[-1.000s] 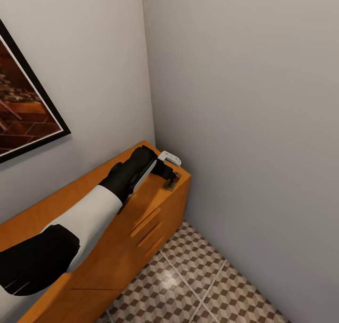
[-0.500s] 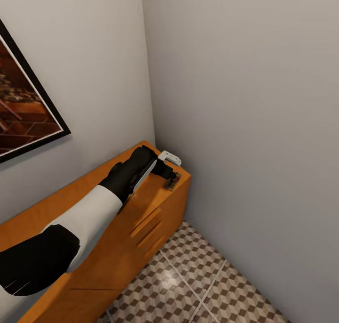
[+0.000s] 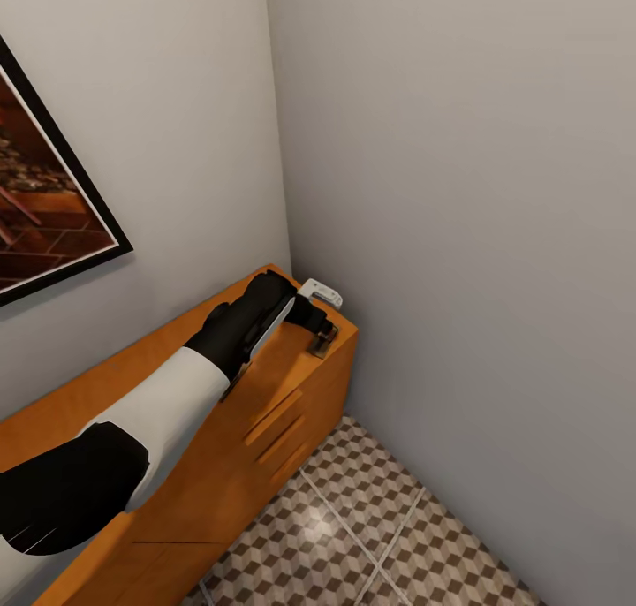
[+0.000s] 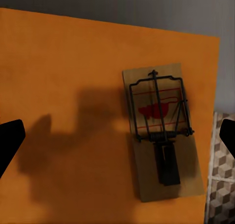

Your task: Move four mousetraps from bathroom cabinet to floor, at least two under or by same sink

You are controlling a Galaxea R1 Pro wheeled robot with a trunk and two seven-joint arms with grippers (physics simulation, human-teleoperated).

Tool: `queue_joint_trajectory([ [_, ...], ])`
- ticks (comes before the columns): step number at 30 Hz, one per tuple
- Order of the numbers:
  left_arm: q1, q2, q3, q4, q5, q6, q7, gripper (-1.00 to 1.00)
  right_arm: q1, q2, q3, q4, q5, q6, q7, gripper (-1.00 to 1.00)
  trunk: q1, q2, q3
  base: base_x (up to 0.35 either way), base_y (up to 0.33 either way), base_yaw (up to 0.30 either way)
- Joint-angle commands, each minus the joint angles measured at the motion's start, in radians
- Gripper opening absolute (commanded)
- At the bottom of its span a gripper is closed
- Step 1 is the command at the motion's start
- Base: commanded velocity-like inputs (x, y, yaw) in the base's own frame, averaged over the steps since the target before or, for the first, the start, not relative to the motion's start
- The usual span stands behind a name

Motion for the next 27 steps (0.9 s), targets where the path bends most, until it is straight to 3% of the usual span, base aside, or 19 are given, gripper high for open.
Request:
queue_joint_trajectory([
  [1,-0.001,0.000,-0.001,-0.001,0.003,0.004,0.001,1.00,-0.001,0.000,0.008,0.001,-0.011,-0.004,0.003,1.00,0.000,-0.002,-0.001,0.000,0.000,0.000],
  [27,-0.001,-0.001,-0.001,-0.003,0.003,0.004,0.000,1.00,-0.001,0.001,0.008,0.002,-0.011,-0.004,0.003,1.00,0.000,-0.002,-0.001,0.000,0.000,0.000],
])
